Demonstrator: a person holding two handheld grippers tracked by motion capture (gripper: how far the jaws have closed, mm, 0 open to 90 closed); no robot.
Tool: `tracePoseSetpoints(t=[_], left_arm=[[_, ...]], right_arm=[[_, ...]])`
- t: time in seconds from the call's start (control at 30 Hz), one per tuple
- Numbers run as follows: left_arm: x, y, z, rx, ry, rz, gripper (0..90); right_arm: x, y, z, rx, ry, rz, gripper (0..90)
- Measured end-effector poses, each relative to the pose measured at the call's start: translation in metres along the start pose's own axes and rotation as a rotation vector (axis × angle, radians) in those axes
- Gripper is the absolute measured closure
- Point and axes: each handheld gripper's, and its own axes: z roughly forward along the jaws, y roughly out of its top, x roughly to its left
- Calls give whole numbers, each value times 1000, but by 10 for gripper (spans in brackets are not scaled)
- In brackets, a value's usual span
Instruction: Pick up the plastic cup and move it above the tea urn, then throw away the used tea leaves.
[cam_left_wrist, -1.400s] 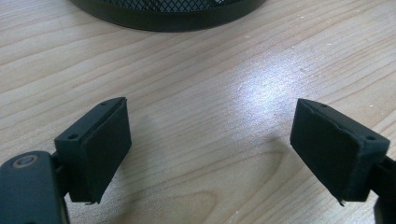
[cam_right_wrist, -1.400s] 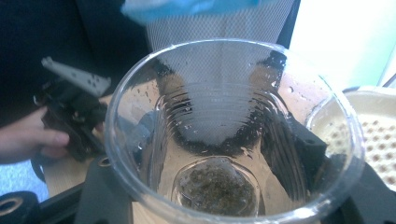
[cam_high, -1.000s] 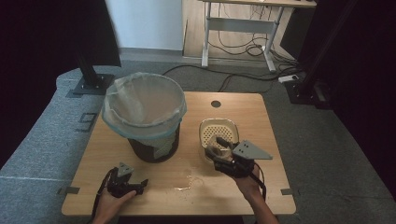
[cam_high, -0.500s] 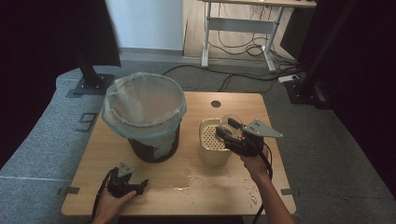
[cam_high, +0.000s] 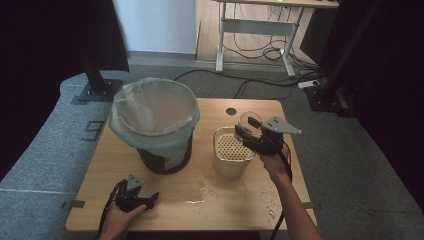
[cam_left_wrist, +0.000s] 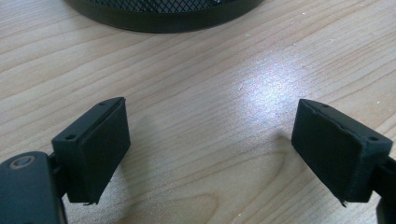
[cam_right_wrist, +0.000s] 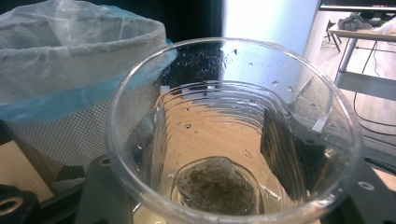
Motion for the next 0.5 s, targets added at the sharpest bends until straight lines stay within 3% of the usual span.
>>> tracePoseSetpoints(t=[0.3,0.47,0.5], left_arm=[[0,0,0,0,2,1,111],[0,0,0,2,2,3,108],[0,0,0,2,2,4,108]], right_arm=[[-3,2,0,-3,-14,-10,412],[-5,7,-1,9,-43,-52,412],[-6,8,0,28,-61,-82,411]])
